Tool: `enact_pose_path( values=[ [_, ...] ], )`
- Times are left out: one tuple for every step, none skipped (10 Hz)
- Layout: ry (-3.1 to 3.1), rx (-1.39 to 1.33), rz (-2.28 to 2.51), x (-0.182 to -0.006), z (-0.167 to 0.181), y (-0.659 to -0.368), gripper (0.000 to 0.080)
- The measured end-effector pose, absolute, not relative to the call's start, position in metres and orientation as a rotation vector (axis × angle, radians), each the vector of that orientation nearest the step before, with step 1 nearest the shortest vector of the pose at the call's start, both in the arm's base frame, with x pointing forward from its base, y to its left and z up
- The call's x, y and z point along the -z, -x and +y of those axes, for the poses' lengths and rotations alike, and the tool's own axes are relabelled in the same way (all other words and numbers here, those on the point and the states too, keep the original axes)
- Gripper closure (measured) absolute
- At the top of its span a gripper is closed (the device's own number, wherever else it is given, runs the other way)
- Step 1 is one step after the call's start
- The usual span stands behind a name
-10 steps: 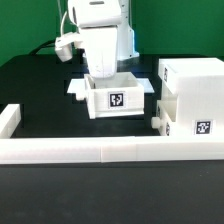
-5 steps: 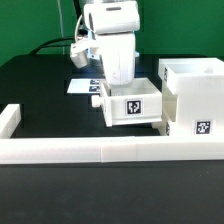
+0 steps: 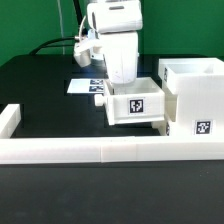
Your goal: Assemble drawer
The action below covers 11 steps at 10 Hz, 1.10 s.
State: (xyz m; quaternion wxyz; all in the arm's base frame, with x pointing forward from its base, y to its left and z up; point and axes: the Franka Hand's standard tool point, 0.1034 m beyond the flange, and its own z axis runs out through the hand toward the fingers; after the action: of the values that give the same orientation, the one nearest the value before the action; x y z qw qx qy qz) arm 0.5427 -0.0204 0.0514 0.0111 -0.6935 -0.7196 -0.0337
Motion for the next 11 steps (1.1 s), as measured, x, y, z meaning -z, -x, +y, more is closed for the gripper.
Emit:
enact_pose_path(
  values=[
    [2.166, 0.105, -2.243, -0.0517, -0.0199, -0.5429, 0.0755],
    [2.167, 0.106, -2.242, -0.0517, -0.0198, -0.5430, 0.0755],
    [2.165, 0.097, -2.236, -0.0515, -0.0196, -0.5422, 0.0755],
    [2.152, 0.065, -2.223, -0.0517, -0.0200, -0.5404, 0.0755],
    [2.153, 0.067, -2.223, -0.0516, -0.0201, -0.5413, 0.0755],
    [2.149, 0.058, -2.219, -0.0512, -0.0199, -0.5400, 0.0755],
    [2.143, 0.045, -2.213, -0.0514, -0.0195, -0.5391, 0.0755],
    [2.143, 0.047, -2.215, -0.0519, -0.0186, -0.5395, 0.0755],
    [2.143, 0.048, -2.215, -0.0524, -0.0173, -0.5399, 0.0755],
    [2.142, 0.051, -2.214, -0.0527, -0.0144, -0.5401, 0.0755],
    [2.146, 0.054, -2.210, -0.0533, -0.0119, -0.5409, 0.0755]
  ],
)
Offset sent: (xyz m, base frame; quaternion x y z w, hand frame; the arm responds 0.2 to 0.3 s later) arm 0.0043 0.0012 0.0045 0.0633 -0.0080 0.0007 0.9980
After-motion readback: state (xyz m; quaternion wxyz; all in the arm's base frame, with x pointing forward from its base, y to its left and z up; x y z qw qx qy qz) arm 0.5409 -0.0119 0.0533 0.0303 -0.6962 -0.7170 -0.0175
